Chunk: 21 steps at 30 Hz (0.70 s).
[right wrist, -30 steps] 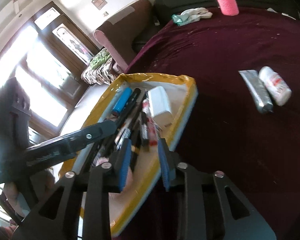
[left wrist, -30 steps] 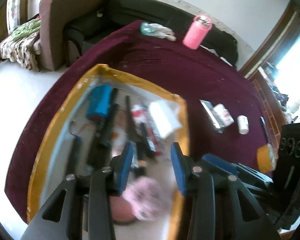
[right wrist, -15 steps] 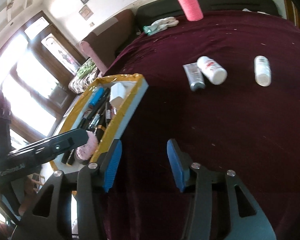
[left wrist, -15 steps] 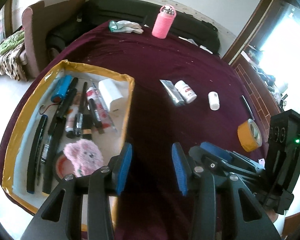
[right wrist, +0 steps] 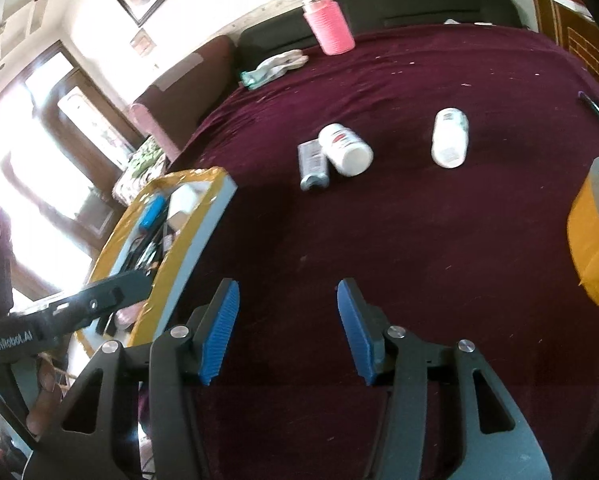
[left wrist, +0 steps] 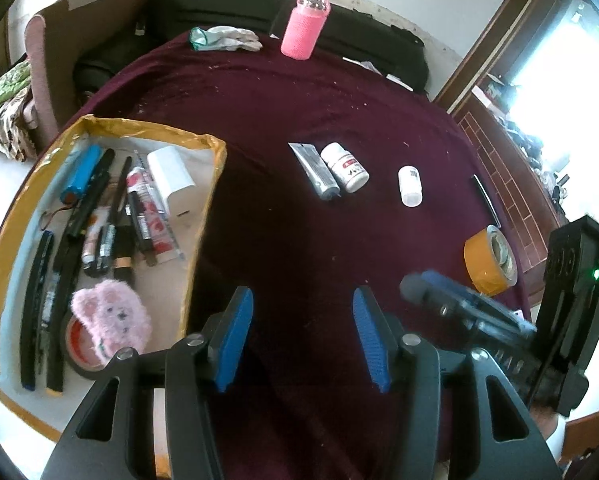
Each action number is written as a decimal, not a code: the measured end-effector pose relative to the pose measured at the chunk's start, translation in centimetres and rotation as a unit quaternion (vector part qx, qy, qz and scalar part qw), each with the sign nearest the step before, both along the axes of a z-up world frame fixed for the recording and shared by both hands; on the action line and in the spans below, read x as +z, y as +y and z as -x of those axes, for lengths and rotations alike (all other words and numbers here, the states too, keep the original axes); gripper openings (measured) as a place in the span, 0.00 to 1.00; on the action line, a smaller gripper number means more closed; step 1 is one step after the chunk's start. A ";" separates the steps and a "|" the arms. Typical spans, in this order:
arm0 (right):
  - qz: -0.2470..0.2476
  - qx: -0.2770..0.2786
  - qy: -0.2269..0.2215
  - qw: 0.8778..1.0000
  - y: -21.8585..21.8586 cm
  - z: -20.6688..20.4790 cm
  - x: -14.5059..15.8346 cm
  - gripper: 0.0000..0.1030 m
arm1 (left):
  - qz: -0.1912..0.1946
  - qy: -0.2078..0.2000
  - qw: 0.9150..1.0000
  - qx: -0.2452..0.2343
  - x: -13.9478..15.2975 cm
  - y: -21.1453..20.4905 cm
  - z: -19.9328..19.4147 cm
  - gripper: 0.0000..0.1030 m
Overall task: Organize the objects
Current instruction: 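Grasp the silver tube with left tool while right tool grasps a white pill bottle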
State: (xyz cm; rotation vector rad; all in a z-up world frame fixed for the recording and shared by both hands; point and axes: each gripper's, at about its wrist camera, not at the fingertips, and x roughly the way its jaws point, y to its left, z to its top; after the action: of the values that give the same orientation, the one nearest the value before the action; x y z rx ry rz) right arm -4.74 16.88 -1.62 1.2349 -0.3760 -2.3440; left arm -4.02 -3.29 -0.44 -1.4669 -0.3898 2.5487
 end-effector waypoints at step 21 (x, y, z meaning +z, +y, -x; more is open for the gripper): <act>-0.039 -0.002 -0.009 0.999 -1.4 14.7 -3.4 0.45 | 0.026 -0.029 0.999 -0.005 -1.9 2.0 5.9 0.45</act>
State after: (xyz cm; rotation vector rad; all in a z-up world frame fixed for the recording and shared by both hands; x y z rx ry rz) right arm -19.48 15.50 -5.04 1.2923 -0.2951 -2.3731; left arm -9.95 -1.31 -2.31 -1.5608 -0.3256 2.5310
